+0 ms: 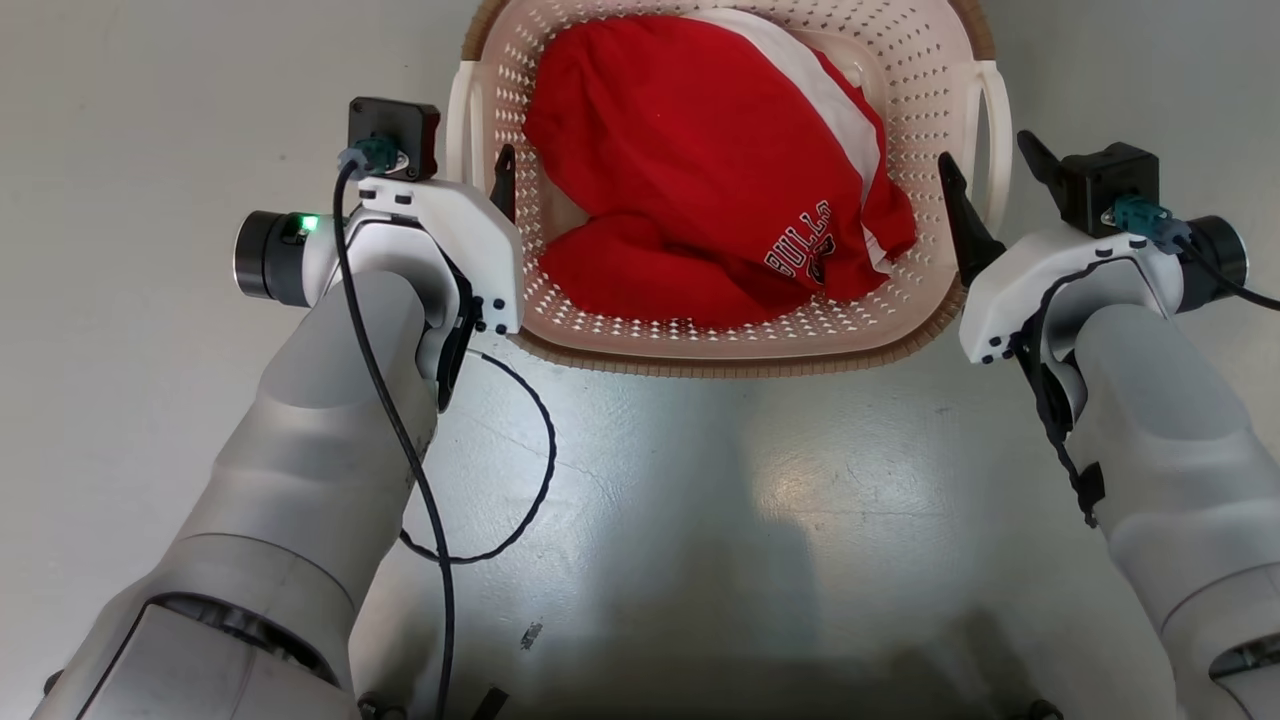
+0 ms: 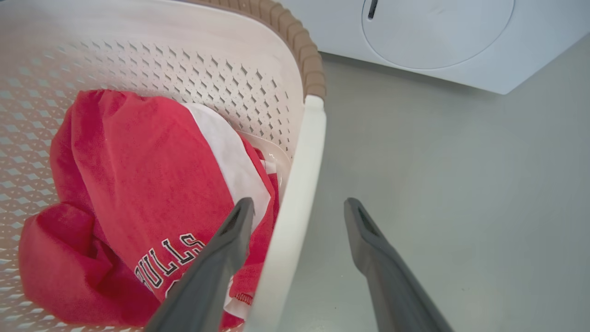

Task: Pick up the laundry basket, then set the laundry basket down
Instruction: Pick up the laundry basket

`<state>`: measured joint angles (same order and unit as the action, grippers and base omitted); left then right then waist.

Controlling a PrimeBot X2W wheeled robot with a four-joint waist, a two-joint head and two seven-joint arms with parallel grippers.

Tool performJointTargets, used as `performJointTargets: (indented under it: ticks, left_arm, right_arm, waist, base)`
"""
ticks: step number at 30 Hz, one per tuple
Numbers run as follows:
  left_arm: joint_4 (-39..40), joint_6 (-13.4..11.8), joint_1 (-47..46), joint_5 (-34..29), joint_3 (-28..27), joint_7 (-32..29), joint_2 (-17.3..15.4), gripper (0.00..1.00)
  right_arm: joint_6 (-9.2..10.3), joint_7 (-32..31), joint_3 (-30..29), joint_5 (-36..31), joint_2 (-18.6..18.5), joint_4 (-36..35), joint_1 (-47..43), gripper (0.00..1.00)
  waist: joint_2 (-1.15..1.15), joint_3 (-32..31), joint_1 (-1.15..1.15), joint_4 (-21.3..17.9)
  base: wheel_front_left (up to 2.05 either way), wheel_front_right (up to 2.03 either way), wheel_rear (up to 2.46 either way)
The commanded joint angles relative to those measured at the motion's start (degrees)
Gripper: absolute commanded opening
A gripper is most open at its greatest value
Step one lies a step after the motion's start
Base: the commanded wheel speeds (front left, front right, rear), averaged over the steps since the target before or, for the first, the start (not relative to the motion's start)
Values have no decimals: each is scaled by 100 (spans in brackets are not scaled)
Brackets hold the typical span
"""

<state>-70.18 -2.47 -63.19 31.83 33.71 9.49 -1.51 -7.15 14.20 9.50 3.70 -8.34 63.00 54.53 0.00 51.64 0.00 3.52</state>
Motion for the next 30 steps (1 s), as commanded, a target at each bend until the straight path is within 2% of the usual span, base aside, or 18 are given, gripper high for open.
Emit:
performJointTargets:
  ticks: [1,15,30]
  left_arm:
    - [22,27,-22,49,-52,-7,-137,100]
    - [-167,-21,-172,255,330,-360,-137,100]
    - [-226,-50,-194,508,566,-472,-137,100]
  right_arm:
    - [-34,80,100,76,119,-2,-52,100]
    - [-34,29,314,333,340,836,382,100]
    - [-34,-195,495,728,410,1047,532,100]
  waist:
    - [0,6,0,-12]
    - [0,-36,0,-114]
    - [0,-83,0,-125]
  base:
    - [0,0,0]
    - [0,0,0]
    - [0,0,0]
